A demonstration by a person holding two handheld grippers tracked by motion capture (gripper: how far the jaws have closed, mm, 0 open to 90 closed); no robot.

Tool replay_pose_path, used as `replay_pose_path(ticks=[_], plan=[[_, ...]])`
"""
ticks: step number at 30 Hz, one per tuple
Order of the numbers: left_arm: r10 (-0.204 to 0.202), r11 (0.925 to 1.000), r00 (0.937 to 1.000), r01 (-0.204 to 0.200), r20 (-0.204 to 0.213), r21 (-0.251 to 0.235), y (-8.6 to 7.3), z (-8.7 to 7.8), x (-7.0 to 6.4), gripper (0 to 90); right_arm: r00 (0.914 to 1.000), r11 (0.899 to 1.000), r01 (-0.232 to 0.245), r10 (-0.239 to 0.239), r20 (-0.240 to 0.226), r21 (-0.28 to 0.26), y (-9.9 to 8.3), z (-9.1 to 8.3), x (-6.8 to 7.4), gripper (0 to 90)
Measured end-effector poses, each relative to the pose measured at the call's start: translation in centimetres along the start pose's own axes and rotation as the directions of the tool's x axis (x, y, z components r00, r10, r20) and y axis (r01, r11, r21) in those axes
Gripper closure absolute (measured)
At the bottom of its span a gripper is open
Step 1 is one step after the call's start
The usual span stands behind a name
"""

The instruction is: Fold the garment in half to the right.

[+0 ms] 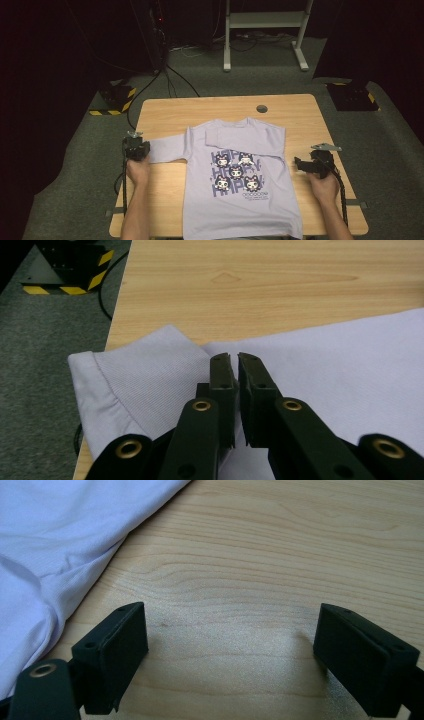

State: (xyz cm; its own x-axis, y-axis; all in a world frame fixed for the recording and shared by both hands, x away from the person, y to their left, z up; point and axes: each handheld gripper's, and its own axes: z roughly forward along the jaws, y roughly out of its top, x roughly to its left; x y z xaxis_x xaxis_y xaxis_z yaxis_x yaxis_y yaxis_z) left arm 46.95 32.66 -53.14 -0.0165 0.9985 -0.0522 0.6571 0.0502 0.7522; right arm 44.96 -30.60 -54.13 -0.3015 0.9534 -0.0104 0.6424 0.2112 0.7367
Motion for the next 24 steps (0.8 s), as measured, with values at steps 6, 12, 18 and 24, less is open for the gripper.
replay_pose_path(ticks=[6,12,18,24], plan=[[0.023,0.9984,0.998,-0.02,0.058,-0.052,1.2,-1.9,-0.7,86.4,1.0,1.0,0.004,-0.004,-0.004,0.0,0.0,0.0,0.1,13.8],[0.057,0.9932,0.9912,-0.044,0.119,-0.108,2.8,-3.5,-2.2,86.4,1.0,1.0,0.006,-0.006,-0.005,0.0,0.0,0.0,0.1,13.6],[0.078,0.9897,0.9812,-0.054,0.176,-0.133,4.1,-4.4,-4.0,86.4,1.0,1.0,0.006,-0.006,-0.006,0.0,0.0,0.0,0.1,13.5],[0.104,0.9851,0.9619,-0.065,0.253,-0.159,5.9,-5.0,-6.1,86.7,0.9999,1.0,0.009,-0.009,-0.01,0.001,0.0,0.0,0.1,13.2]])
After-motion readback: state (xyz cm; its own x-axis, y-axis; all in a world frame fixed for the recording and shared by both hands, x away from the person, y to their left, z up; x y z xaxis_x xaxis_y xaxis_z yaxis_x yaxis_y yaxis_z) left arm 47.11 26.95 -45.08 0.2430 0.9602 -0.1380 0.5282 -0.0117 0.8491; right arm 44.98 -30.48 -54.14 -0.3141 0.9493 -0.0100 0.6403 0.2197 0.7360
